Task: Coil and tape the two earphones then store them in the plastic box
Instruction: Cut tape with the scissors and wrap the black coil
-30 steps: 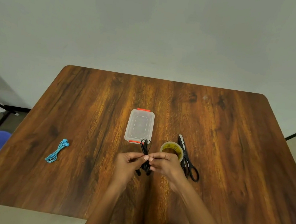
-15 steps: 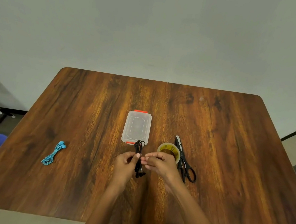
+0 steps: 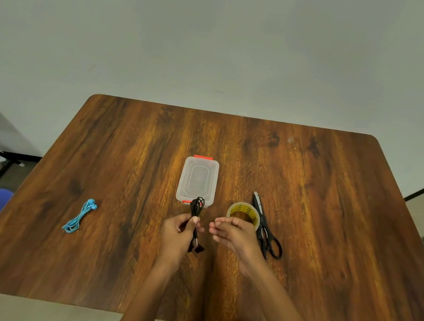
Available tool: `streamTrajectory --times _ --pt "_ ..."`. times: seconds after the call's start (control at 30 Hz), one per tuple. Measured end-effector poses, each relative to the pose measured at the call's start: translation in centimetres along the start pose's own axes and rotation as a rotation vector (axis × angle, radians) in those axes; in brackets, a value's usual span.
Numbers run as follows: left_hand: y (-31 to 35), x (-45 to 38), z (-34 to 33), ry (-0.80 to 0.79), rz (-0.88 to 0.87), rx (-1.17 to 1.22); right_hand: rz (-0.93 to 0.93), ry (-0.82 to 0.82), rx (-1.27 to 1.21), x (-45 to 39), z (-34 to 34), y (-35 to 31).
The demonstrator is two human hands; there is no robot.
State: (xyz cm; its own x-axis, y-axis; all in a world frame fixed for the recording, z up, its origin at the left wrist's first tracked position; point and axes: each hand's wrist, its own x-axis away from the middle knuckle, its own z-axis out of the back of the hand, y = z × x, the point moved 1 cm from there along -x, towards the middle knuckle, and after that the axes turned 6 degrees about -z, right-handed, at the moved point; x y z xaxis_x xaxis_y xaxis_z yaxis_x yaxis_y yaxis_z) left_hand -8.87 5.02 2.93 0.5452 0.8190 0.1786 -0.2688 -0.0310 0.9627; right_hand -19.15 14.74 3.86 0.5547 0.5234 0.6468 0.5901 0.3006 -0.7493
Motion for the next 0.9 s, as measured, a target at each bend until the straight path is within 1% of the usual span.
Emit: streamTrajectory --times 0.17,0.23,0.3,0.37,0.47,0.53,0.67,0.8,0.9 --pt "0.1 0.3 -0.2 0.034 0.005 -0.003 0.008 0.001 0.018 0.3 0.1 0.1" --pt "0.1 0.4 -0.2 0.035 -0.02 -0.026 0.028 -0.001 0.035 0.4 -0.1 0.3" --pt "0.0 0.4 -0.2 0.03 -0.063 -0.063 0.065 -0.006 0.058 0.6 -0.5 0.5" --pt "0.1 0.6 -0.2 0.028 -0.073 -0.027 0.138 0.006 0.113 0.7 -1.0 0.8" --pt "0.2 0.8 -0.1 0.027 0.037 0.192 0.249 0.066 0.167 0.8 -1.4 1.2" --pt "0.1 0.8 0.1 -0.008 0.095 0.281 0.3 0.102 0.186 0.7 -1.5 1.4" --pt "0.4 0.8 0.2 -0.105 0.19 0.371 0.367 0.139 0.228 0.6 -1.5 1.6" --pt "0.7 0.4 0.0 -0.101 0.286 0.381 0.395 0.157 0.254 0.5 -1.5 1.6" --pt "0.7 0.2 -0.1 -0.129 0.319 0.378 0.396 0.177 0.253 0.3 -1.4 1.4"
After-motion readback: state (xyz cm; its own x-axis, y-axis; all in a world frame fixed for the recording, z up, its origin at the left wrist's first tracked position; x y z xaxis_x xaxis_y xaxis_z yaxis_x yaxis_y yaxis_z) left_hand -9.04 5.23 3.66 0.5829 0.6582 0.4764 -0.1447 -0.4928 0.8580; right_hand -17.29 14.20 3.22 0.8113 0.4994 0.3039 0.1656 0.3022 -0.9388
